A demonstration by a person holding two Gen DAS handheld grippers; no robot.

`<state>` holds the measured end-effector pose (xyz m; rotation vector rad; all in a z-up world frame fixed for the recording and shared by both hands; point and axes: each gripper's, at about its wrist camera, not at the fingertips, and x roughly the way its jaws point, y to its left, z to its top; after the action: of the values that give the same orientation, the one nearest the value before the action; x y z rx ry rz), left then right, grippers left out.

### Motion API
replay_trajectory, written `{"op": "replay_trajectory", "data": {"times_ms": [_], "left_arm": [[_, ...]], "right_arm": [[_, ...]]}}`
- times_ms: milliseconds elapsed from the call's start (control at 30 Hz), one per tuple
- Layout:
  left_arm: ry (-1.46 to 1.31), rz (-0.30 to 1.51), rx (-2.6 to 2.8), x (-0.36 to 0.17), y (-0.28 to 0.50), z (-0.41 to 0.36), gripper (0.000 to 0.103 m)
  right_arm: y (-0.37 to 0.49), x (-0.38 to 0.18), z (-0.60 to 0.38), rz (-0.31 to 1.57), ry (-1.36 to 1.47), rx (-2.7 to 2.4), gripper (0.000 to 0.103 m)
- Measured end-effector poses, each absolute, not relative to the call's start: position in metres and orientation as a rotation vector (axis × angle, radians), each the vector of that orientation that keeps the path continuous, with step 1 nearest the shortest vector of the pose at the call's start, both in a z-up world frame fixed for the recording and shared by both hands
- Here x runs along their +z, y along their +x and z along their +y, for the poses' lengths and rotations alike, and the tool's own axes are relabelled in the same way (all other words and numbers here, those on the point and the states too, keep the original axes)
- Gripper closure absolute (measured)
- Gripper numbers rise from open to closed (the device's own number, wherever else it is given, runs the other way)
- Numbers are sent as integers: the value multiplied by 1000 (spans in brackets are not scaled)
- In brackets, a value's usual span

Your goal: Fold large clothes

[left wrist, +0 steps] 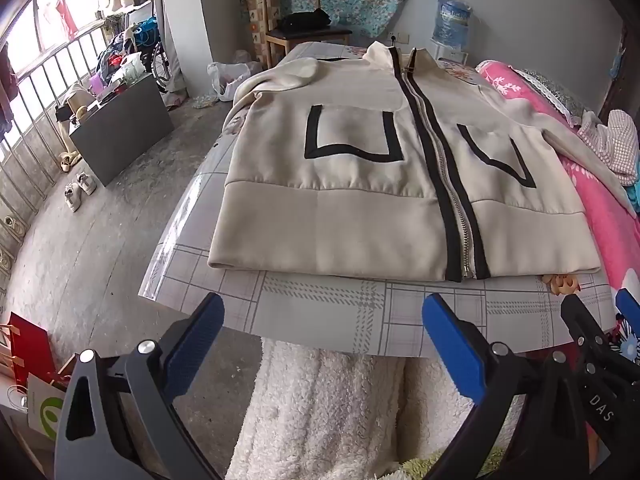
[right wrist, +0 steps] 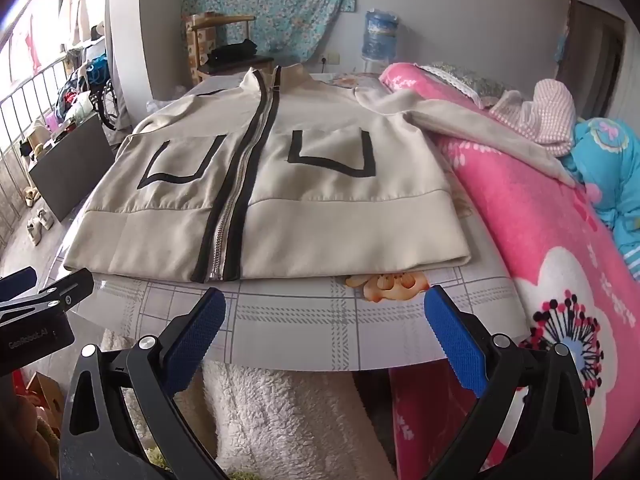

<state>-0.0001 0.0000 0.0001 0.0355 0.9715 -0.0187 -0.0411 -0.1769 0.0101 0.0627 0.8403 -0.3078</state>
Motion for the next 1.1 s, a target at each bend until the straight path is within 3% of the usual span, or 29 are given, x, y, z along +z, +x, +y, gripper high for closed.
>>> {"op": "replay_trajectory", "data": {"times_ms": [1100], "left_arm": [[24,951,-8,8,-1,3,6]], "right_arm": [[-40,17,-173,837,71,-284,8]]}}
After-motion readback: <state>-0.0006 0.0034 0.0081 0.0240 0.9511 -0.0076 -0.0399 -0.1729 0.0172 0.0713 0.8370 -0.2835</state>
